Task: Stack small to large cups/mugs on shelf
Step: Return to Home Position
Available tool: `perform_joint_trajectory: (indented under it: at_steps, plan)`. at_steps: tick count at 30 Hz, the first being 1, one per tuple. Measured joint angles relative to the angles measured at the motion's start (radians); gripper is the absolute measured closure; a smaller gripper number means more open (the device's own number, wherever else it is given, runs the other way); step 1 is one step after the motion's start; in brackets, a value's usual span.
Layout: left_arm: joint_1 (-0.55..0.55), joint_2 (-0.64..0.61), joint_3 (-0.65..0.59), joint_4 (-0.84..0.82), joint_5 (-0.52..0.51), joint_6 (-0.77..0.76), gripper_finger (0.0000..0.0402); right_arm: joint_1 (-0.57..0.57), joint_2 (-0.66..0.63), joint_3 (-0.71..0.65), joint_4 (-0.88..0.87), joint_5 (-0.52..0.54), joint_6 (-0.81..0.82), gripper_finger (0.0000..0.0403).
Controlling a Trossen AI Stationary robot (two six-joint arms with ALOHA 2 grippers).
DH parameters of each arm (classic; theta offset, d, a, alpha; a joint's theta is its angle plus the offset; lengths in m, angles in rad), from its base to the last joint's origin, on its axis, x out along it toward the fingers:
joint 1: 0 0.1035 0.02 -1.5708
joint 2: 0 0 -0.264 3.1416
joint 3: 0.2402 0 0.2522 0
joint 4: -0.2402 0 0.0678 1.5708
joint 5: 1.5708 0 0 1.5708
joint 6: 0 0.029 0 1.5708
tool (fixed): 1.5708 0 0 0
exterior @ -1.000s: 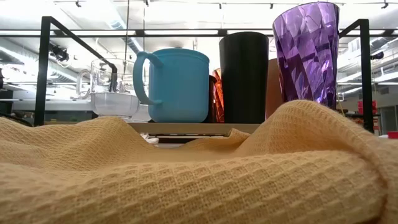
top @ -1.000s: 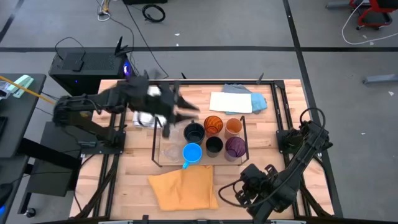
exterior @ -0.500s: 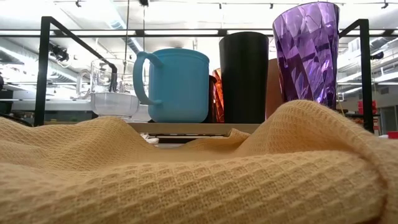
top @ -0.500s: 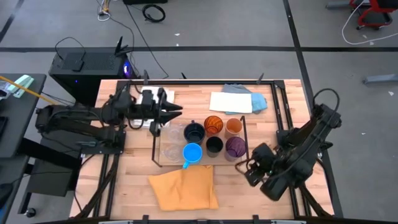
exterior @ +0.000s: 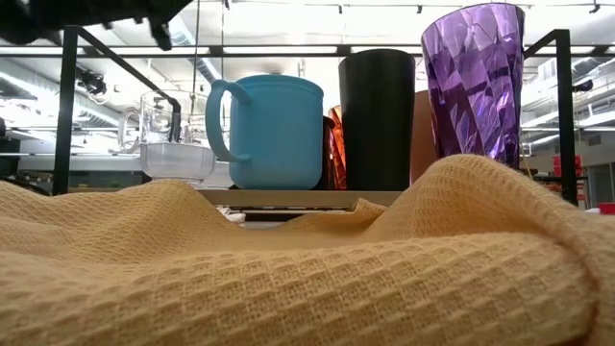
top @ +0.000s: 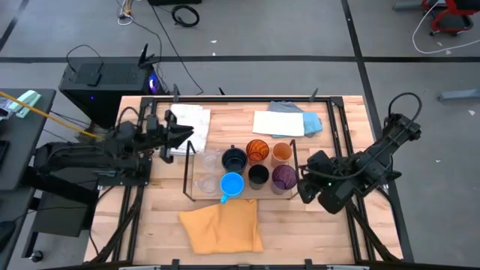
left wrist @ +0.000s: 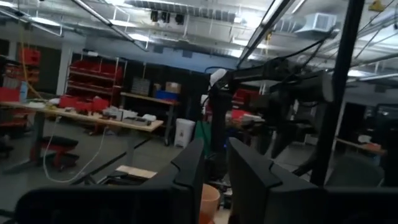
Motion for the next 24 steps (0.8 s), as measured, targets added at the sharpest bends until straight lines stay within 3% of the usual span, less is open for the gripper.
perform_joint_trajectory:
  at_steps: [13,24]
  plan:
    - [0.021,-0.268,-0.154,-0.162,-0.026,-0.022,0.0333,-0.115,-0.005,0.000,0.107,0.006,-0.091,0.0249]
    - [0.021,-0.406,-0.253,-0.134,-0.052,-0.070,0.0335,-0.171,-0.004,0.000,0.148,-0.008,-0.112,0.0249]
